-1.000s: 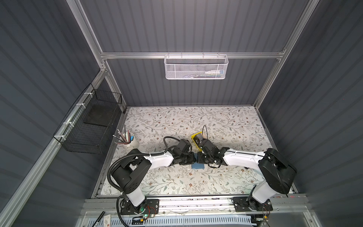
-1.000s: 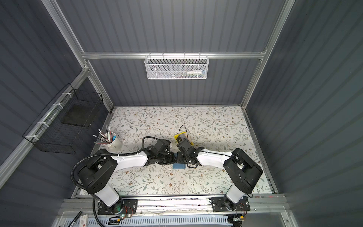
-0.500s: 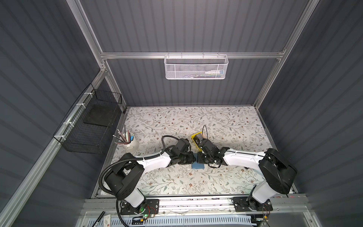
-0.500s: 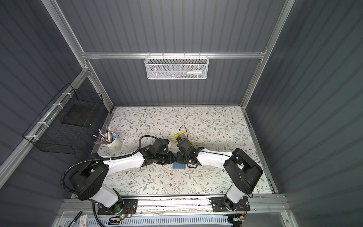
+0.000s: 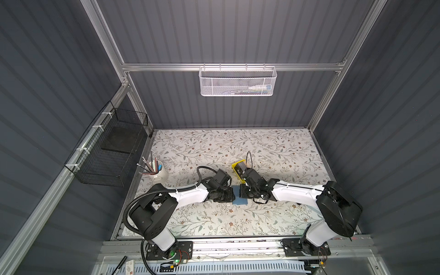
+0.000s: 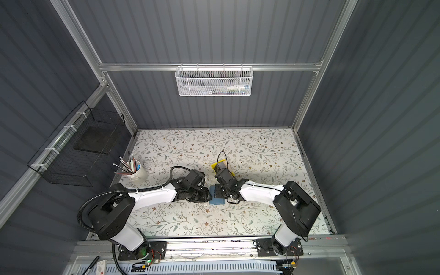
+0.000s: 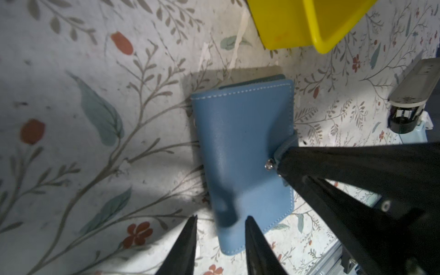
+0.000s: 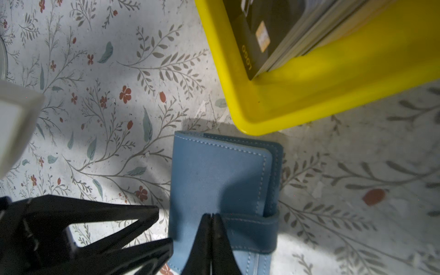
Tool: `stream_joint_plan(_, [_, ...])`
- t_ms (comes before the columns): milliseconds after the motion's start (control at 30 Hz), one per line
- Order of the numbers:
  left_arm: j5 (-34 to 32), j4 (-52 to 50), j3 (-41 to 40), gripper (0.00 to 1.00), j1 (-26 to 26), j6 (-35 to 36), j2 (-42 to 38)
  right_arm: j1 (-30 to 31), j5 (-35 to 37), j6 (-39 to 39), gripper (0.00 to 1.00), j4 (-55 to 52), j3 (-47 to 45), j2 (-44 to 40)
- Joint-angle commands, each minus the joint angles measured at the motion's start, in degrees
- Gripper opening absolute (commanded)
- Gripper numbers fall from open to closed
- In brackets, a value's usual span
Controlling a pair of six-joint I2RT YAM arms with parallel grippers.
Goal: Insert credit cards into a card holder
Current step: Close the button on the card holder.
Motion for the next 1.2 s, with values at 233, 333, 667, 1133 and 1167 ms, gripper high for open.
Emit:
stream_joint_plan(233, [1.2, 2.6, 0.2, 0.38, -0.2, 0.6, 2.3, 0.3, 0.1, -0.7, 0.25, -1.6, -0.5, -5.0])
stream_joint_plan(333, [1.1, 2.6, 0.0, 0.38, -0.2, 1.1, 2.4, 0.1, -0.2, -1.1, 0.28, -2.7, -0.7, -7.0])
stream_joint_plan(667, [1.0, 4.4, -0.6, 0.38, -0.2, 0.8, 2.4, -1.9, -1.8, -1.5, 0.16, -9.8, -1.5, -9.5])
stream_joint_plan(1133, [0.5, 4.9, -0.5, 0.38, -0.2, 0.7, 3.9, -3.4, -7.1, -2.1, 0.13, -6.7, -0.4, -4.2])
stream_joint_plan(1167, [0.5, 5.0, -0.6, 0.37, -0.2, 0.7, 3.9, -3.3, -7.0, -2.2, 0.13, -6.6, -0.2, -4.0])
